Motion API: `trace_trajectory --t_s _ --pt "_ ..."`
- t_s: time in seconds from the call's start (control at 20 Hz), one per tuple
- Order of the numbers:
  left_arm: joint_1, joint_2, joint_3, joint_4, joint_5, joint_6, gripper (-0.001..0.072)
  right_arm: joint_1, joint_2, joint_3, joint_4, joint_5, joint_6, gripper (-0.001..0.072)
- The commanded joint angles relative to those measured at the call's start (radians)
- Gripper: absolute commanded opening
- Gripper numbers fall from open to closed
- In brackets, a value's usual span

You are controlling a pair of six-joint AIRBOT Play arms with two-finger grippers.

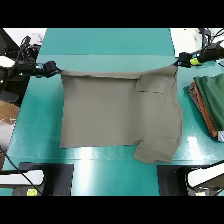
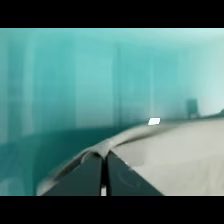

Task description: Fold the shirts.

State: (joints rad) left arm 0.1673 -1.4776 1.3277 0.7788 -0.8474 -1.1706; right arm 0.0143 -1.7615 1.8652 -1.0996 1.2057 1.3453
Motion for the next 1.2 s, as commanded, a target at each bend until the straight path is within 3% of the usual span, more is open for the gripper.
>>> trace_trajectory --t_s 0.0,0.15,0.25,0.55,0.7,0.8,0.85,0.9,0.95,1.0,1.15 --pt "0.004 -0.038 0.056 -0.003 -0.034 0.081 0.0024 -0.008 -0.047 0.063 -0.01 -0.019 -0.013 0.0018" --pt "-0.004 -0.023 0.059 0.134 -0.217 0.079 0.0022 -0.012 -0.01 0.01 -0.128 0.095 -0.012 0.0018" --pt "-0.013 -0.022 0.03 0.204 -0.282 0.078 0.0022 -0.012 0.05 -0.114 -0.169 0.092 -0.012 0.0018" --pt "-0.015 -0.024 -0.145 0.204 -0.249 0.068 0.0024 -0.01 0.231 -0.533 -0.175 -0.079 -0.011 0.0019" --pt "-0.014 -0.024 -0.172 0.204 -0.243 0.066 0.0025 -0.01 0.271 -0.628 -0.174 -0.125 -0.002 0.0019" --pt "-0.014 -0.024 -0.172 0.205 -0.243 0.018 0.0027 -0.01 0.285 -0.648 -0.15 -0.124 0.002 0.002" --pt "-0.014 -0.024 -0.172 0.205 -0.246 -0.005 0.013 -0.01 0.29 -0.651 -0.114 -0.122 0.002 0.0027" --pt "-0.014 -0.024 -0.172 0.206 -0.25 -0.026 0.0441 -0.01 0.292 -0.649 -0.073 -0.126 0.002 0.0194" --pt "-0.014 -0.023 -0.171 0.207 -0.258 -0.05 0.0575 -0.014 0.29 -0.636 -0.04 -0.121 0.002 0.0463" --pt "-0.014 -0.021 -0.167 0.217 -0.273 -0.053 0.0557 -0.018 0.291 -0.615 -0.006 -0.101 0.002 0.0523" --pt "0.021 0.037 -0.152 0.256 -0.363 -0.052 0.0526 -0.059 0.307 -0.536 0.007 0.069 -0.005 0.052"
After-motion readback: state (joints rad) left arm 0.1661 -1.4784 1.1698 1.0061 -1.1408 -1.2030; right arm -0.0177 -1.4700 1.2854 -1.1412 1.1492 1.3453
